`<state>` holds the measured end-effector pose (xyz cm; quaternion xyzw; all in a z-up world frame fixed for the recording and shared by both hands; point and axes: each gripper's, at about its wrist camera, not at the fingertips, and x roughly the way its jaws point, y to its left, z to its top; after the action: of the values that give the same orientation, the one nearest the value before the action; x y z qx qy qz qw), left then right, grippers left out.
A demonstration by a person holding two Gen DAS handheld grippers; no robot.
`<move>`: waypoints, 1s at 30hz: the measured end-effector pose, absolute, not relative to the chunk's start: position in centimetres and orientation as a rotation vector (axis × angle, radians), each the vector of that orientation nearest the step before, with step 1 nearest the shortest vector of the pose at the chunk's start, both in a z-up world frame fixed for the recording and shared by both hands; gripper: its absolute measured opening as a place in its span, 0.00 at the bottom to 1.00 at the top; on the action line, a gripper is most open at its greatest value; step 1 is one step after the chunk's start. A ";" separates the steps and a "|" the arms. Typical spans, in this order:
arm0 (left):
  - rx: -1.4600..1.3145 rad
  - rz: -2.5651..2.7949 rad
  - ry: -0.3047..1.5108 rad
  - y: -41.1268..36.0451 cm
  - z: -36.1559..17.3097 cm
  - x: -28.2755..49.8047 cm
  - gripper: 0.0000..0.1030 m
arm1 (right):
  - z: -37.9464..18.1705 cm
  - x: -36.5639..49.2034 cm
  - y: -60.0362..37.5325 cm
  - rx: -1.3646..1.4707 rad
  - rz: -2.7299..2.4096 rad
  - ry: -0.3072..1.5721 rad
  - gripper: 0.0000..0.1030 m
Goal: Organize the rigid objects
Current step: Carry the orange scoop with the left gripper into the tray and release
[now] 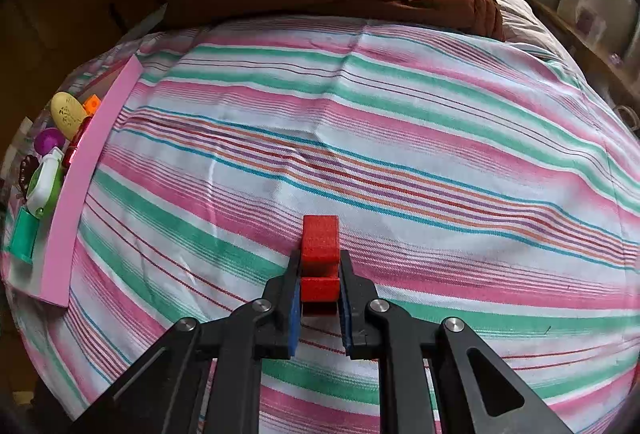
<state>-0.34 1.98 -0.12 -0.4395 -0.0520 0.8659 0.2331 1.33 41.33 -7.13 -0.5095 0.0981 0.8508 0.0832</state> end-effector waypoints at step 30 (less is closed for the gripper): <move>-1.355 2.267 0.082 6.9 -5.1 -2.9 0.37 | -7.3 1.0 41.2 -1.520 2.537 0.239 0.15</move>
<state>-2.88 6.89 -5.10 -0.4970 0.0302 0.8312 0.2471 1.02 41.19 -7.31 -0.5104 0.0801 0.8518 0.0869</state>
